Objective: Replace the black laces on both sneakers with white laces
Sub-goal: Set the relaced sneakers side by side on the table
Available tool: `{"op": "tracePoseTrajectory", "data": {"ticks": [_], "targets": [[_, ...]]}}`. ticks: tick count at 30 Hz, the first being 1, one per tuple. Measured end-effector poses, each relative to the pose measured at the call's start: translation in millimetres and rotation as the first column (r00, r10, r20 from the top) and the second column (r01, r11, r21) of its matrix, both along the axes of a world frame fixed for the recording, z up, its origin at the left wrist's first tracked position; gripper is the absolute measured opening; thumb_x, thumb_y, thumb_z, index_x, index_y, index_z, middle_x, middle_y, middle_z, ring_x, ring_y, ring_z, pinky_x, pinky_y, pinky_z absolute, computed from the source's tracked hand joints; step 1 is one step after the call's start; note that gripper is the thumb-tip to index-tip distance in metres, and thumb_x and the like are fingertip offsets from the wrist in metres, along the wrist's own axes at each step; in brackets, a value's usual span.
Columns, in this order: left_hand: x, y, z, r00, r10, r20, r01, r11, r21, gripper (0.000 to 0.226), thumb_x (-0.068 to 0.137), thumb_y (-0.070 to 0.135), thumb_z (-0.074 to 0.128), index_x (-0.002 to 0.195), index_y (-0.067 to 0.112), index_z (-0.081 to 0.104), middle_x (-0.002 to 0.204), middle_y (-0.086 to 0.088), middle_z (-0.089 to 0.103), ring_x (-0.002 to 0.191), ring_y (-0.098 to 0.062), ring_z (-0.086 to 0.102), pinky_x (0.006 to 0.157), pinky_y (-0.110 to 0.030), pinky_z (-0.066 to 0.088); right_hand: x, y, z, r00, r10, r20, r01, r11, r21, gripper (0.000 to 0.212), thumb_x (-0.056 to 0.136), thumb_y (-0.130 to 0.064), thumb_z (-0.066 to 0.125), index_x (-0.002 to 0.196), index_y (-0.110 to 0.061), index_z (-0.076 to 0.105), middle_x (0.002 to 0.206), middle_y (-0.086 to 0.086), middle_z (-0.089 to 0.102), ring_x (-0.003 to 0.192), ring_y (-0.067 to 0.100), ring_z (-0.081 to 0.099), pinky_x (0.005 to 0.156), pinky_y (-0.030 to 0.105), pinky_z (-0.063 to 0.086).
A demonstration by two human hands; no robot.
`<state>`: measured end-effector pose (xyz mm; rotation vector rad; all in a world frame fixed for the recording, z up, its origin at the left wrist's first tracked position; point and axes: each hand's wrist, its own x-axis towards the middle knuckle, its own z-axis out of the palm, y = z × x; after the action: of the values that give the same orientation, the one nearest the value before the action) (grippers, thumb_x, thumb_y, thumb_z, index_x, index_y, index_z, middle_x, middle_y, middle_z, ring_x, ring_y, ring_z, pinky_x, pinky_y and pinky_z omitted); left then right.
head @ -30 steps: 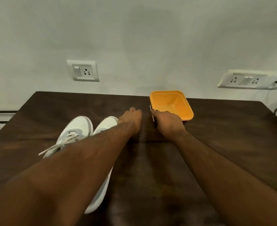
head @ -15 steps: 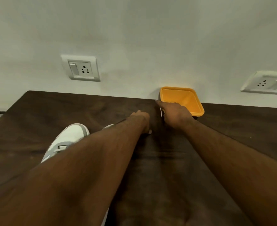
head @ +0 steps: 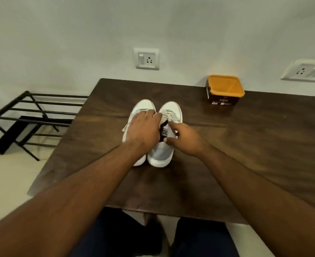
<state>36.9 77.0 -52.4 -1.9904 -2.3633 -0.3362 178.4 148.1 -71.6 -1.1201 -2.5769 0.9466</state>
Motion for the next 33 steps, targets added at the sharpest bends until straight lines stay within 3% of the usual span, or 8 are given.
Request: {"op": "tracePoseTrajectory", "data": {"ticks": [2,4,7,10,18,22,26,33], "targets": [[-9.8,-38.2,-4.4,0.996,0.068,0.048,-0.070,0.997,0.034,0.034,0.091,0.023,0.054,0.123,0.014,0.055,0.122,-0.011,0.054,0.110,-0.033,0.053,0.092,-0.042,0.041,-3.2,-23.7,1.1,0.998,-0.058,-0.012,0.058,0.997,0.049,0.055,0.091,-0.028,0.063,0.138,-0.006,0.048,0.140,0.014,0.049,0.129,0.025,0.045,0.104,0.026,0.032],[-19.2,-54.2,-12.3,0.985,0.115,0.130,-0.110,0.993,-0.043,0.034,0.090,0.025,0.055,0.121,0.011,0.054,0.121,-0.014,0.054,0.109,-0.035,0.054,0.091,-0.044,0.045,-6.5,-38.9,4.1,0.999,-0.044,0.002,0.043,0.995,0.090,0.050,0.089,-0.036,0.064,0.131,-0.010,0.055,0.131,0.011,0.054,0.123,0.024,0.049,0.096,0.028,0.037],[-26.7,-67.1,-16.3,0.980,0.089,0.178,-0.037,0.961,-0.274,0.037,0.090,0.026,0.059,0.123,0.008,0.051,0.125,-0.015,0.056,0.119,-0.034,0.050,0.094,-0.043,0.046,-18.1,-61.3,10.0,0.972,0.017,0.234,-0.056,0.985,0.163,0.036,0.082,-0.037,0.068,0.107,-0.012,0.060,0.110,0.007,0.062,0.102,0.026,0.059,0.074,0.029,0.039],[-30.9,-63.0,-13.7,0.992,0.075,0.103,-0.034,0.936,-0.351,0.031,0.094,0.022,0.053,0.123,0.012,0.049,0.127,-0.015,0.053,0.116,-0.034,0.054,0.090,-0.045,0.046,-32.4,-65.1,14.6,0.899,-0.018,0.438,-0.090,0.970,0.226,0.035,0.082,-0.025,0.069,0.111,-0.009,0.056,0.120,0.010,0.061,0.109,0.028,0.058,0.079,0.032,0.042],[-52.6,-12.0,-6.3,0.991,-0.131,0.018,0.111,0.749,-0.653,0.041,0.084,0.024,0.071,0.121,0.009,0.061,0.123,-0.008,0.062,0.113,-0.026,0.059,0.084,-0.029,0.044,-68.6,-30.0,16.7,0.772,0.090,0.630,-0.153,0.987,0.046,0.041,0.077,-0.019,0.077,0.111,-0.007,0.058,0.119,0.013,0.059,0.111,0.028,0.057,0.076,0.030,0.044],[-68.0,11.1,-19.2,0.978,-0.177,0.110,0.202,0.688,-0.697,0.044,0.082,0.025,0.073,0.121,0.010,0.057,0.124,-0.008,0.058,0.113,-0.026,0.057,0.083,-0.030,0.043,-72.2,-7.6,1.3,0.769,0.156,0.620,-0.204,0.979,0.006,0.024,0.081,-0.016,0.070,0.078,-0.014,0.046,0.104,0.015,0.059,0.104,0.030,0.059,0.068,0.029,0.036],[-69.1,-0.2,-16.9,0.961,-0.205,0.188,0.278,0.737,-0.616,0.036,0.093,0.031,0.056,0.121,0.009,0.056,0.128,-0.011,0.054,0.115,-0.028,0.054,0.088,-0.033,0.040,-66.3,-10.3,-5.1,0.788,0.151,0.597,-0.177,0.984,-0.016,0.025,0.093,-0.025,0.053,0.109,-0.005,0.055,0.118,0.016,0.057,0.109,0.033,0.054,0.081,0.039,0.041],[-65.2,-15.4,26.6,0.962,-0.016,0.273,0.217,0.655,-0.724,0.033,0.096,0.026,0.049,0.126,0.014,0.052,0.131,-0.011,0.053,0.119,-0.032,0.055,0.091,-0.043,0.046,-72.3,-30.3,36.8,0.790,0.099,0.605,0.005,0.986,-0.168,0.030,0.096,-0.029,0.050,0.118,-0.009,0.055,0.125,0.012,0.057,0.115,0.030,0.054,0.093,0.041,0.043]]}}
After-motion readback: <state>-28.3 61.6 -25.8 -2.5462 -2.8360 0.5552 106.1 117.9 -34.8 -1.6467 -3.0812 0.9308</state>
